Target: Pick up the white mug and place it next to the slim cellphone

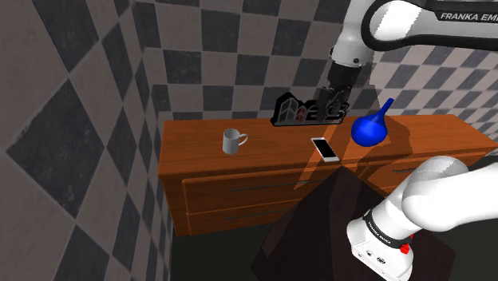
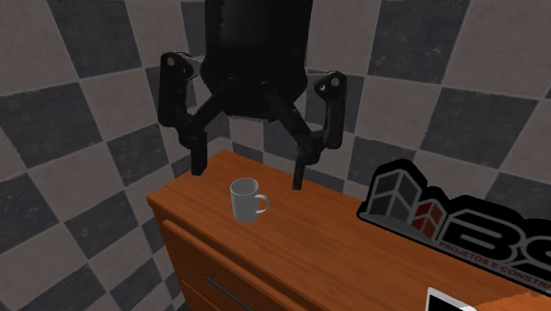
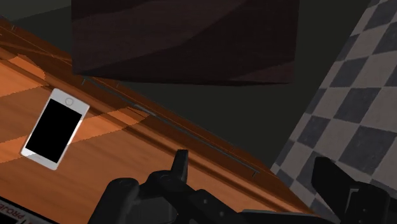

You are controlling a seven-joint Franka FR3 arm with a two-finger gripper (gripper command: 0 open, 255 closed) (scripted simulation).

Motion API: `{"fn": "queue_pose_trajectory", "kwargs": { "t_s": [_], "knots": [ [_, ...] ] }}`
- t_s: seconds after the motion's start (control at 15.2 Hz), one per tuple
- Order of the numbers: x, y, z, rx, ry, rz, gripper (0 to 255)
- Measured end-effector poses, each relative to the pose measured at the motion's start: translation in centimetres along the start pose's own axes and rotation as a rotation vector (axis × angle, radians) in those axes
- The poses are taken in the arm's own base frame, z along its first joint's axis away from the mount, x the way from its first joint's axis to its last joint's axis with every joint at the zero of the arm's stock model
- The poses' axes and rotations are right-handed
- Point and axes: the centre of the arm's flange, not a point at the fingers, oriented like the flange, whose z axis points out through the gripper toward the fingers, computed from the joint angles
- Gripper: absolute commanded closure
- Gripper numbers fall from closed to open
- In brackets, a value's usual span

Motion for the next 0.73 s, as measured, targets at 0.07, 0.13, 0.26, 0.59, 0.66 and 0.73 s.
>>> {"fn": "queue_pose_trajectory", "kwargs": {
  "t_s": [0.07, 0.13, 0.26, 0.59, 0.66, 0.73],
  "knots": [
    [1.1, -0.6, 0.7, -0.002, -0.001, 0.006, 0],
    [2.2, -1.0, 1.3, -0.005, -0.001, 0.013, 0],
    [4.1, -1.8, 2.6, -0.010, -0.002, 0.026, 0],
    [9.7, -4.0, 6.0, -0.021, -0.005, 0.057, 0],
    [10.7, -4.4, 6.5, -0.023, -0.006, 0.063, 0],
    [11.9, -4.8, 7.2, -0.026, -0.006, 0.070, 0]
  ]
}}
